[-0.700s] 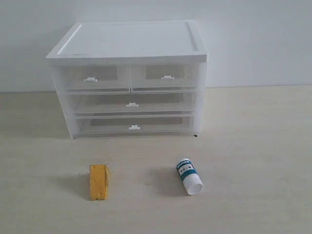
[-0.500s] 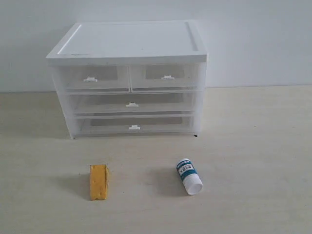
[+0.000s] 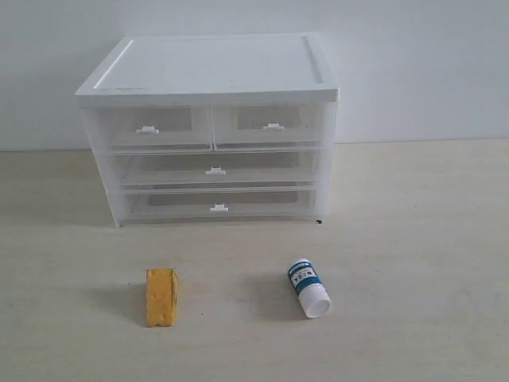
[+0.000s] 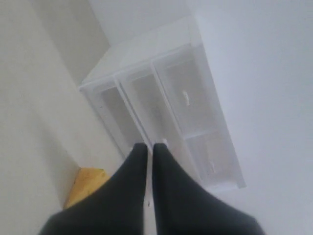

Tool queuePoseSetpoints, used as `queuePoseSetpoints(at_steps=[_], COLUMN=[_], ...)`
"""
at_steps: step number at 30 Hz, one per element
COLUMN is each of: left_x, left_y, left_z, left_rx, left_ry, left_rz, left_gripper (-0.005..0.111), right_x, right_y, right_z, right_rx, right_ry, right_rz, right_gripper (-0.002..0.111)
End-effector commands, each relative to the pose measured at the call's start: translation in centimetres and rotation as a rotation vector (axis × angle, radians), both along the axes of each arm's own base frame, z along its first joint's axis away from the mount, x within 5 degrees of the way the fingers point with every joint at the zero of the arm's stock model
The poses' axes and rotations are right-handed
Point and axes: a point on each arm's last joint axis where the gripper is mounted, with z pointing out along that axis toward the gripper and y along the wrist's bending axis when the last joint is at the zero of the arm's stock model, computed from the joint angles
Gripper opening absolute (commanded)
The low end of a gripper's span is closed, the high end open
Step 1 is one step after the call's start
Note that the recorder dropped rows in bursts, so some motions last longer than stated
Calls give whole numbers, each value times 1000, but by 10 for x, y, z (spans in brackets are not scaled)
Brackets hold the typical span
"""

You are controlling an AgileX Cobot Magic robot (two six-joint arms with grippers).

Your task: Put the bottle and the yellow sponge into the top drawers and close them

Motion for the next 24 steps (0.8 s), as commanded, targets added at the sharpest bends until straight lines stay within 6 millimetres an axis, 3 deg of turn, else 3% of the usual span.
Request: queuePoseSetpoints(at_steps=[1,3,8,12,18,20,22,24], left_x=[0,-1,-10,4,47,75,91,120], left_y=[-1,-4,-21,-26,-33,-37,-39,-38], left_z=[-1,1,54,60,69,80,79,78], left_rx=[48,106,260,257,365,375,352,377], left_ry=[-10,-42,-408,-348,-223,-195,-155,-110], left_rz=[-21,-57,-240,-311,-463,-556,-599,-628], left_gripper=[4,4,4,4,4,4,4,4], right_x=[0,0,0,0,1,1,0,0], right_y=[0,0,0,-1,1,5,7,8], right_z=[1,1,1,3,8,13,17,25], right_rx=[-5,-5,-4,-28,1,177,352,506], right_ry=[-10,-10,-13,-38,-94,-101,-82,-119], right_rz=[-2,-2,-1,2,15,23,17,28], right_gripper=[0,0,0,0,0,0,0,0])
